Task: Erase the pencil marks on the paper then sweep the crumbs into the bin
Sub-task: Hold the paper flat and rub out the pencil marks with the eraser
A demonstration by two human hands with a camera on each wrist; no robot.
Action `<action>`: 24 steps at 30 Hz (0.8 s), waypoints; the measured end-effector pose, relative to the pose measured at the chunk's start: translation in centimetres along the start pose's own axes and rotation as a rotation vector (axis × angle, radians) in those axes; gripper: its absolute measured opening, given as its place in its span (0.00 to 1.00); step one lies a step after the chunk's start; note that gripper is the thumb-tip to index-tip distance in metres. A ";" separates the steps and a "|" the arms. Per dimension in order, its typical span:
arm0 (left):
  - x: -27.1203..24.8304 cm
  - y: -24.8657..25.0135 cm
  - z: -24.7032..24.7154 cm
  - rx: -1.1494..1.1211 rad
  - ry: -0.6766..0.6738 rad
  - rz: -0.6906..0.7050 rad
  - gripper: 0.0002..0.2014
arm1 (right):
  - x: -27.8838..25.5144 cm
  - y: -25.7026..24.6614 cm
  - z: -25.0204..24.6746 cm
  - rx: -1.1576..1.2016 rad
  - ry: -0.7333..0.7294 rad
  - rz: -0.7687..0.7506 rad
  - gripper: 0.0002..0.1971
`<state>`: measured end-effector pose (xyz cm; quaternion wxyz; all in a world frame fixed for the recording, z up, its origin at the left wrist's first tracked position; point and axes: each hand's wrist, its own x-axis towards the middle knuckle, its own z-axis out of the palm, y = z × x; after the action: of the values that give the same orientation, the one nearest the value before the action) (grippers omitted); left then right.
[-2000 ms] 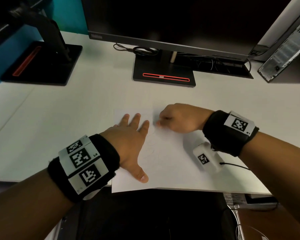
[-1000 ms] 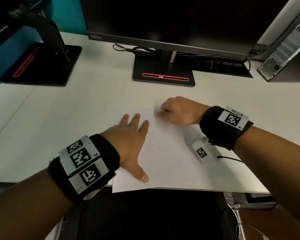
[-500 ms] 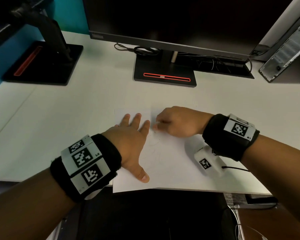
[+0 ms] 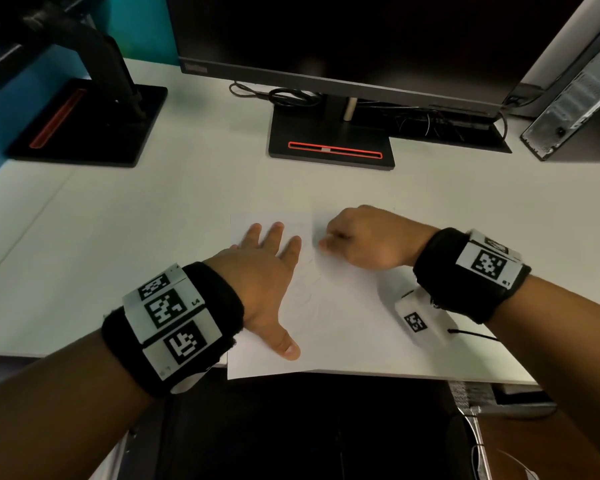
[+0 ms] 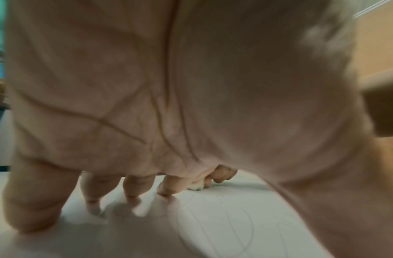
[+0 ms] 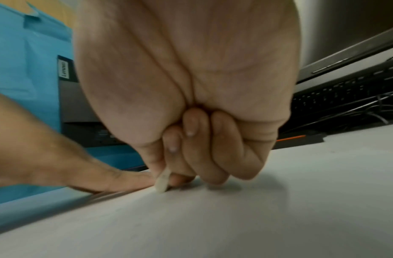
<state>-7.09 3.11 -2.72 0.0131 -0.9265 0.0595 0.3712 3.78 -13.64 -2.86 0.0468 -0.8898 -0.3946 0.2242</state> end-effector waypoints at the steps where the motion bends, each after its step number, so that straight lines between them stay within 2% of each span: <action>1: 0.0 0.0 0.0 0.000 -0.001 0.001 0.77 | -0.2 -0.3 0.3 -0.004 -0.011 -0.025 0.21; 3: 0.1 -0.1 0.1 -0.004 -0.004 0.004 0.77 | -0.7 -1.3 1.1 0.009 -0.096 -0.091 0.20; 5: 0.0 -0.1 0.0 -0.003 0.000 0.005 0.76 | -1.1 -1.3 1.0 0.026 -0.140 -0.091 0.20; 8: -0.1 0.1 -0.1 0.004 -0.006 -0.003 0.76 | -0.6 0.6 -0.4 0.002 -0.029 0.022 0.22; 10: -0.1 0.1 0.0 0.008 -0.008 -0.006 0.76 | -0.7 0.9 -0.4 0.004 0.001 0.040 0.22; 14: -0.1 0.1 0.1 0.009 -0.007 0.000 0.76 | -1.8 -0.3 0.9 0.027 -0.130 -0.057 0.21; 19: -0.1 0.1 0.1 0.005 -0.004 -0.004 0.76 | -1.8 2.0 -0.4 0.013 -0.002 0.090 0.23; 24: 0.0 0.0 0.1 0.003 -0.006 -0.001 0.77 | -2.6 0.6 1.6 0.077 -0.101 -0.022 0.22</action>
<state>-7.13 3.15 -2.84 0.0147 -0.9255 0.0598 0.3737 1.97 -16.06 -3.47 0.0637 -0.8706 -0.3973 0.2832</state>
